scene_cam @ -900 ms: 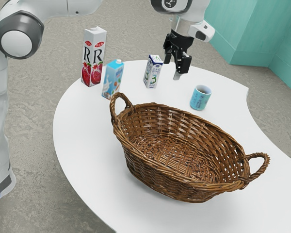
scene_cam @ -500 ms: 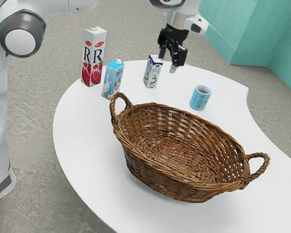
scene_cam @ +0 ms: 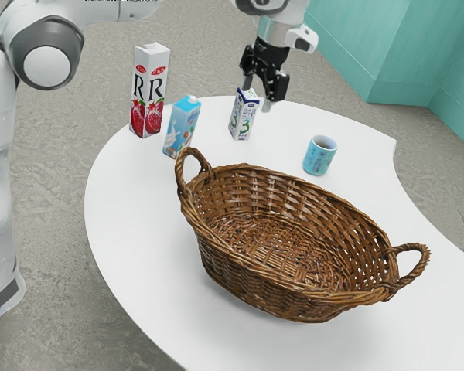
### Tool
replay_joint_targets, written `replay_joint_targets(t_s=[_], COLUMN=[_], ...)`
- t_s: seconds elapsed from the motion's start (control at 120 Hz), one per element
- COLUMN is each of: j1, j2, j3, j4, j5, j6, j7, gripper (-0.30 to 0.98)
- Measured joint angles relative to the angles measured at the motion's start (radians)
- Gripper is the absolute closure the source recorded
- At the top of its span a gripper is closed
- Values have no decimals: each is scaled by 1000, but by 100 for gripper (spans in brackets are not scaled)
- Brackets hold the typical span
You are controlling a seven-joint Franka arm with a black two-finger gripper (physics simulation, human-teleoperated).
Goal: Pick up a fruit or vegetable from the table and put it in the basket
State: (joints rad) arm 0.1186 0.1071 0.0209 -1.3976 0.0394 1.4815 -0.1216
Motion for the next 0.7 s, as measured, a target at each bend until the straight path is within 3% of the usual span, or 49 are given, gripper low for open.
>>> replay_joint_targets(t_s=[0.267, 0.7], j1=[-1, -3], j2=[-91, -117], j3=[-3, -6], j4=[-375, -512], j5=[-11, -5], j6=[256, 460], j7=[0, 0], gripper=[0, 0])
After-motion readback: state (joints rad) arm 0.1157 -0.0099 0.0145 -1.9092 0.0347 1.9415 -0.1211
